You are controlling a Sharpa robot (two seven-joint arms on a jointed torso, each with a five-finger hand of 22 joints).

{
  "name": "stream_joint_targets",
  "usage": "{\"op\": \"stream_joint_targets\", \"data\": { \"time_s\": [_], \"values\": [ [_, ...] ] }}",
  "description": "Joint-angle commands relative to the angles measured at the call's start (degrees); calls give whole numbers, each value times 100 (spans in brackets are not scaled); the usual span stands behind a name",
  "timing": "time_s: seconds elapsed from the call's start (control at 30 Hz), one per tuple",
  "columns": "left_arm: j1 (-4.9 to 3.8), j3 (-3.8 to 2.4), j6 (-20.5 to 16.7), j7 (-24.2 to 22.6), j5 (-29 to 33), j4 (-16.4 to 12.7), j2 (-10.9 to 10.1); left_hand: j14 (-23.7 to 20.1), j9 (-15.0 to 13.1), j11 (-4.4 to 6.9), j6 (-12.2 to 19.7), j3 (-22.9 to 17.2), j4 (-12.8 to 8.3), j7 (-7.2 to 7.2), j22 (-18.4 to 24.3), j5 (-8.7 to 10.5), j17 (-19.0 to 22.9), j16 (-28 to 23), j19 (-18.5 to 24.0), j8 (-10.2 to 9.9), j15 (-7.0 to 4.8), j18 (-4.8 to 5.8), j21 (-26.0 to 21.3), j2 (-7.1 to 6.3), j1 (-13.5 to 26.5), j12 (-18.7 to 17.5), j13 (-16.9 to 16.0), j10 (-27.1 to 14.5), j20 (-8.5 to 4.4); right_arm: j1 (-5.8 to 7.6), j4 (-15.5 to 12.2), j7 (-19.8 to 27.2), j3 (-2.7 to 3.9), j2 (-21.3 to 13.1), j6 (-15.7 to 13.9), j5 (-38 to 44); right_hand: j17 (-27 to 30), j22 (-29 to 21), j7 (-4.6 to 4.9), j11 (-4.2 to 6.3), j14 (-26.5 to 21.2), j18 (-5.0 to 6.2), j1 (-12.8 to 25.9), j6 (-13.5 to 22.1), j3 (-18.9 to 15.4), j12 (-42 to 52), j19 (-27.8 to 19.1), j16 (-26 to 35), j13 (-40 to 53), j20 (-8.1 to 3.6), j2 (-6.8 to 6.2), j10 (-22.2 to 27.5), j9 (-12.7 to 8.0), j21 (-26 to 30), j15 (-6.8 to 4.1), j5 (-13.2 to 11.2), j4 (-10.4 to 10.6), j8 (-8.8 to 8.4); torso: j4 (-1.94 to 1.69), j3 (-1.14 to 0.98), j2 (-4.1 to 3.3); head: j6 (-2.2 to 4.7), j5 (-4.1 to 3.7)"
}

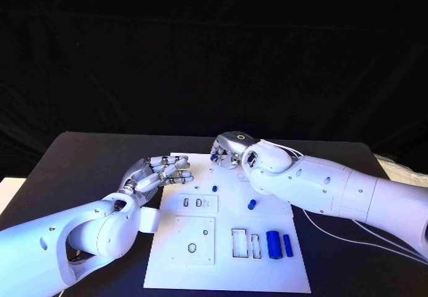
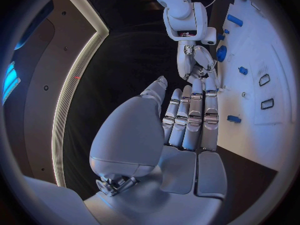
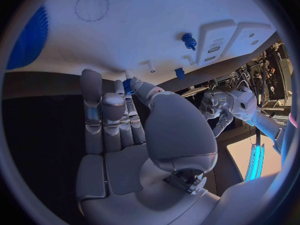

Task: Assemble the parts on the task board

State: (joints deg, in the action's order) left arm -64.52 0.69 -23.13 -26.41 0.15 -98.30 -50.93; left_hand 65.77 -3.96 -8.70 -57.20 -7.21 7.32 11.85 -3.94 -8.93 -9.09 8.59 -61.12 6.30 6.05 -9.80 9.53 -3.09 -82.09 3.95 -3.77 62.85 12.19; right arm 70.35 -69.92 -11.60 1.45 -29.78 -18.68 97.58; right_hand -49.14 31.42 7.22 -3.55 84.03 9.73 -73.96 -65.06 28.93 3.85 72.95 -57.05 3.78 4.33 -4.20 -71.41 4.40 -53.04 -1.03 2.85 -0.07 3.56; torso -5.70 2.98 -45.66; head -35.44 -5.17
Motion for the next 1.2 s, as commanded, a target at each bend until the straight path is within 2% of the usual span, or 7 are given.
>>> {"op": "stream_joint_targets", "data": {
  "time_s": [0.03,0.57,0.87,1.03,1.2],
  "values": [
    [-8,-5,112,-30,6,-8,2,23,6,-32,-7,3,-38,39,5,22,-12,-24,-49,-31,7,-66,-37,48,-8,-30,-3,2,5,-52,-3,-98,-34,-26,129,103,-4,6,3,-10,145,-28,-22,-49,-26,-25,-43,-37,-1,5,-17,25,112,-35,-9,30,2,42,-2,1,-5,2,-5],
    [-8,-5,104,-37,8,-3,-9,23,6,-32,-7,3,-38,39,5,22,-12,-24,-49,-31,7,-66,-37,48,-8,-30,-3,2,5,-54,-227,-134,-19,-194,53,161,-11,13,7,-13,139,-26,-16,-51,-36,-26,-52,-48,-1,5,-39,27,114,-47,-9,32,4,41,-7,2,-8,-1,-23],
    [-8,-5,107,-32,10,-7,-10,25,6,-32,-7,-1,-48,38,6,28,-15,-29,-53,-35,7,-66,-42,51,-15,-31,-2,-2,4,-54,-234,-139,-15,-188,82,160,-15,21,13,-19,127,-23,6,-40,-54,-31,-71,-57,-3,6,-70,44,113,-63,-4,29,22,31,-12,4,-16,-3,-26],
    [-8,-5,110,-23,10,-9,-10,25,6,-32,-7,-1,-48,38,6,28,-15,-29,-53,-35,7,-66,-42,51,-15,-31,-2,-2,4,-53,-177,-140,-15,-141,44,120,40,-16,111,-104,68,-19,48,278,-84,-46,-168,-29,-19,43,-192,324,37,-66,68,26,69,-17,-23,10,-14,-2,-33],
    [-9,-5,112,-16,11,-14,-10,25,6,-32,-7,-1,-48,38,6,28,-15,-29,-53,-35,7,-66,-42,51,-15,-31,-2,-2,4,-51,-130,-128,-15,-89,52,91,41,-20,114,-123,55,-15,41,379,-83,-37,-200,-36,-13,61,-204,391,10,-72,83,26,83,-10,-22,10,-19,-6,-22]
  ]
}}
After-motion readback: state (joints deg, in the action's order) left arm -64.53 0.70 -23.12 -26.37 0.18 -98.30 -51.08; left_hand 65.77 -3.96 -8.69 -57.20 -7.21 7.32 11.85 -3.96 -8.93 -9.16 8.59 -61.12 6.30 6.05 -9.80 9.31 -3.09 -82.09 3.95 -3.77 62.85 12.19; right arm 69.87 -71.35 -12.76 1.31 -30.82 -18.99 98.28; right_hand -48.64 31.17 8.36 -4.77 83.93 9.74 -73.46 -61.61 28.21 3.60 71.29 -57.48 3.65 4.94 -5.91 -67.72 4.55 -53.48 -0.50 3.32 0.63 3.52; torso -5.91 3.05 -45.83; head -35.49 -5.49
